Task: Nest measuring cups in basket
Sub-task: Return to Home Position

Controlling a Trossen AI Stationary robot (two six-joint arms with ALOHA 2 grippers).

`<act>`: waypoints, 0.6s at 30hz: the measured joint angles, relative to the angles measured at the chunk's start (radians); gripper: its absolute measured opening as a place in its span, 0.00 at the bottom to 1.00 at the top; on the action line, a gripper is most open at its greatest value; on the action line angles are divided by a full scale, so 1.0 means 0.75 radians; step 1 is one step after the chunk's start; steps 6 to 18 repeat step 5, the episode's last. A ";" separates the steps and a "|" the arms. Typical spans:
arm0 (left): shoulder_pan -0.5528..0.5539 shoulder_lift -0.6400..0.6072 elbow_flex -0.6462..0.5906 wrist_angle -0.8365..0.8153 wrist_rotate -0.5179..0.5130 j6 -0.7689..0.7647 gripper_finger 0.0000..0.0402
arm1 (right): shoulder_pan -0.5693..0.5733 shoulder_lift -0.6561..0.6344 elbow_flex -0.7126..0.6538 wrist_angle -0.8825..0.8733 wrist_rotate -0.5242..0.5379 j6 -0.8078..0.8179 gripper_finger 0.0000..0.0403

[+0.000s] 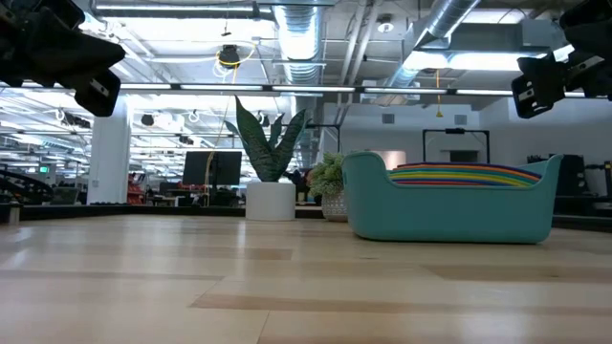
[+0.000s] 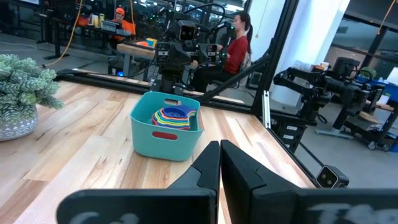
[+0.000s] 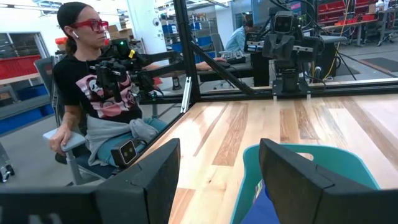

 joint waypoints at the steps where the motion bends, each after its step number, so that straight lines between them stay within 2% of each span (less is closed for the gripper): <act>1: 0.000 0.001 0.000 0.000 0.000 0.000 0.00 | 0.000 0.000 0.000 0.000 0.000 0.000 0.59; 18: 0.000 0.000 0.000 0.000 0.000 0.000 0.00 | 0.000 0.000 0.000 0.000 0.000 0.000 0.59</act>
